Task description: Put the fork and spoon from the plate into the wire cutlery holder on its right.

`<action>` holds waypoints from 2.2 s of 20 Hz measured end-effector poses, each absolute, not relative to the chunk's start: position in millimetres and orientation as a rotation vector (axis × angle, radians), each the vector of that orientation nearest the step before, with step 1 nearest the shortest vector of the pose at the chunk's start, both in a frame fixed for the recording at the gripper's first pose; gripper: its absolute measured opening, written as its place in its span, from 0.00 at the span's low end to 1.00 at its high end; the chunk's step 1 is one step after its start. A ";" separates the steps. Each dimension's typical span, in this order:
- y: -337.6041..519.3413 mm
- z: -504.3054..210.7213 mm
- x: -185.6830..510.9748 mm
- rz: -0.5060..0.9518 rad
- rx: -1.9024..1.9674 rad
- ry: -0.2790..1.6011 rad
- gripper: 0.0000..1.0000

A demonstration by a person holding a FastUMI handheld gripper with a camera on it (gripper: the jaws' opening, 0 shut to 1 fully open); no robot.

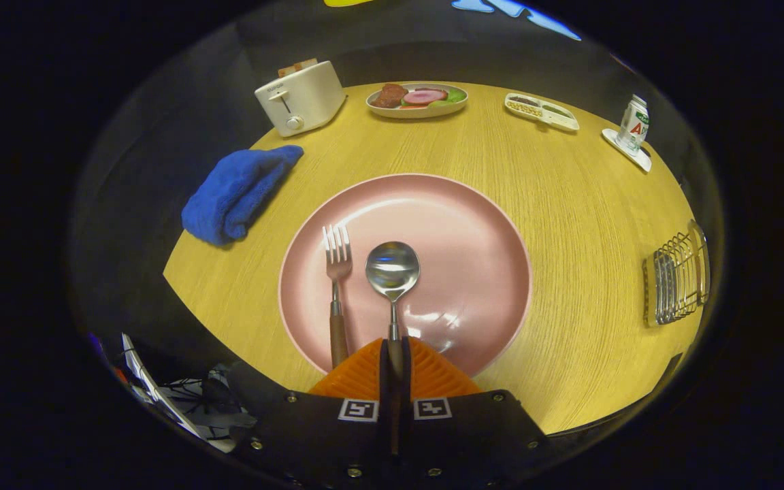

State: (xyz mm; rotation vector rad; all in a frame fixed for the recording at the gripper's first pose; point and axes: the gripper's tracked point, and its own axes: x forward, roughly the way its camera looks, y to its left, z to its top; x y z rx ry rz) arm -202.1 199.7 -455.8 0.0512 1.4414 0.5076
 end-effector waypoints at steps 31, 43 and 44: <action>-27.7 -396.6 -91.6 -0.001 0.136 1.258 0.05; -98.4 -400.8 -114.7 -0.152 0.166 1.414 0.04; -98.4 -401.0 -114.6 -0.146 0.158 1.426 0.04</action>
